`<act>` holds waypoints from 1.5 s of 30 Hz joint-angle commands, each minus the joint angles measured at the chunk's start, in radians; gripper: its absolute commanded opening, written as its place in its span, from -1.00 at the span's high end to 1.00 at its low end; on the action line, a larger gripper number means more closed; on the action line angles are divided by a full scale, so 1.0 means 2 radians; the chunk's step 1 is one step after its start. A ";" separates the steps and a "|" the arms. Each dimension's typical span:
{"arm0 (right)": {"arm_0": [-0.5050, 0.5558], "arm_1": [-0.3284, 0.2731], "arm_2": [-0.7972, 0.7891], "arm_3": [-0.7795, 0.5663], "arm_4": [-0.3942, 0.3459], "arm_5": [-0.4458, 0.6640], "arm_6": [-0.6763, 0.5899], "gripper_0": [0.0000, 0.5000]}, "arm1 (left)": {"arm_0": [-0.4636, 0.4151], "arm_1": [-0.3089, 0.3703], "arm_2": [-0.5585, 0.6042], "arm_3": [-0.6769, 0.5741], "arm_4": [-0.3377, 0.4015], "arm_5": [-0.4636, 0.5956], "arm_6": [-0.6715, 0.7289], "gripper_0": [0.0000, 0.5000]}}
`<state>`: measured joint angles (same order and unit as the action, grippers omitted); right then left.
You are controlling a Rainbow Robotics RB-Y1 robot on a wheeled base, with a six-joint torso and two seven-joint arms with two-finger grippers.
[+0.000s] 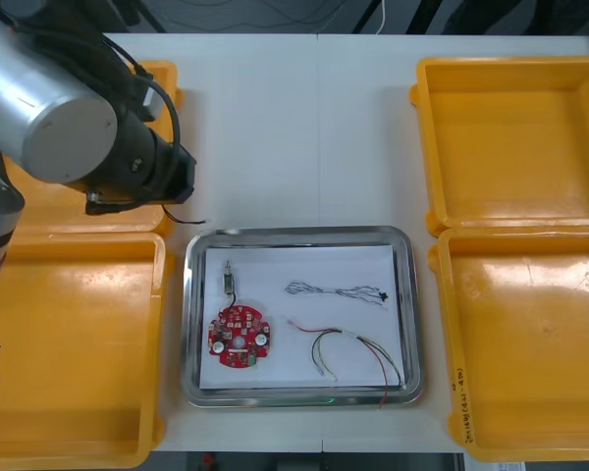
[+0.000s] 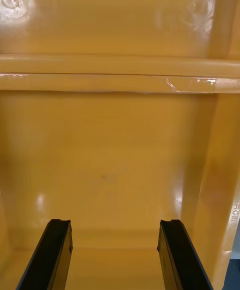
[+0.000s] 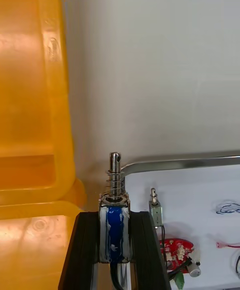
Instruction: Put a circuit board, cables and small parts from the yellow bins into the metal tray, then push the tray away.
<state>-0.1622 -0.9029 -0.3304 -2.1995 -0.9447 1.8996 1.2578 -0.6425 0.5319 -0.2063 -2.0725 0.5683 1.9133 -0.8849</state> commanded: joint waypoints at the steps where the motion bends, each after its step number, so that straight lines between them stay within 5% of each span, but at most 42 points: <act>1: 0.005 0.006 -0.017 0.000 0.018 -0.008 0.015 -1.00 | -0.012 -0.019 -0.048 -0.020 -0.009 0.003 0.107 1.00; 8: 0.005 0.023 -0.017 0.000 0.032 -0.014 0.012 -1.00 | -0.015 -0.027 -0.103 -0.018 -0.016 -0.006 0.155 1.00; 21: 0.005 0.031 -0.017 0.000 0.034 -0.018 0.010 -1.00 | -0.015 -0.026 -0.215 0.012 -0.040 -0.100 0.205 1.00; 41: 0.005 0.031 -0.017 0.000 0.031 -0.018 0.010 -1.00 | 0.000 -0.026 -0.273 0.068 -0.072 -0.168 0.211 0.99; 43: 0.005 0.031 -0.017 0.000 0.031 -0.018 0.011 -1.00 | 0.001 -0.024 -0.273 0.067 -0.073 -0.171 0.211 0.83; 45: 0.006 0.031 -0.017 0.000 0.031 -0.018 0.011 -1.00 | 0.001 -0.024 -0.273 0.067 -0.074 -0.172 0.211 0.40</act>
<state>-0.1620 -0.8468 -0.3305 -2.1938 -0.8828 1.8724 1.2578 -0.6434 0.4978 -0.7403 -1.9289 0.4345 1.5828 -0.5204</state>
